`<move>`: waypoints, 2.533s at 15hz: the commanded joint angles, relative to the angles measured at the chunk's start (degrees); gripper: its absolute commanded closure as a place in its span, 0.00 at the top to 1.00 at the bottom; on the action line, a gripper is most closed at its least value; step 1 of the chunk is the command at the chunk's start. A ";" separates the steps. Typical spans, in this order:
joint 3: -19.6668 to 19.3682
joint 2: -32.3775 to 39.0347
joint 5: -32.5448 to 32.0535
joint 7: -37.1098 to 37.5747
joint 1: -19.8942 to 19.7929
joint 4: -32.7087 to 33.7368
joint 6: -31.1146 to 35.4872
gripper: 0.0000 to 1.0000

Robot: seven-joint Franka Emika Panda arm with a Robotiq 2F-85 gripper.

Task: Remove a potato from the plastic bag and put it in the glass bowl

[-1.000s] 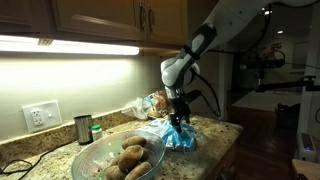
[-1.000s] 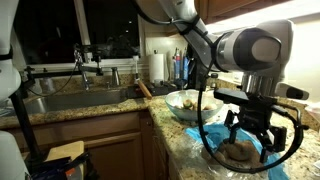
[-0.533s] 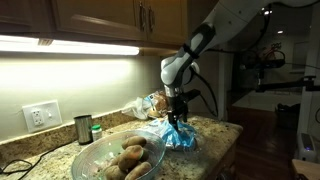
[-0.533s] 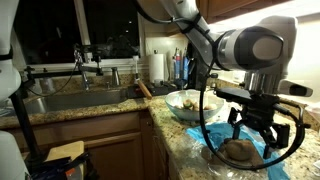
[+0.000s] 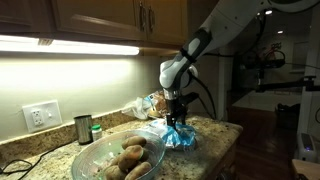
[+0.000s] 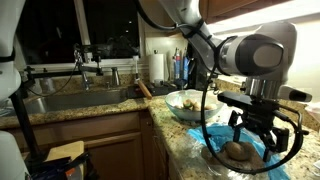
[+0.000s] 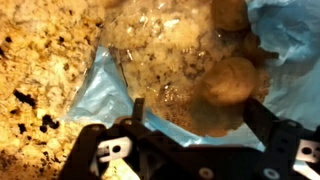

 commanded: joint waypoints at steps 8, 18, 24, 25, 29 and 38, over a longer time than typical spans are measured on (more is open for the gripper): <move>1.77 2.98 3.93 -2.98 -1.53 3.10 0.26 1.00; 2.03 3.84 4.73 -3.70 -1.78 3.99 -0.48 1.00; 2.03 3.83 4.96 -3.51 -1.83 4.42 -0.94 0.55; 2.09 3.87 5.15 -3.49 -1.85 4.53 -1.03 0.47; 1.99 3.76 5.39 -3.41 -1.94 4.75 -1.44 0.36; 1.71 3.09 5.16 -3.13 -1.93 4.18 -2.20 0.36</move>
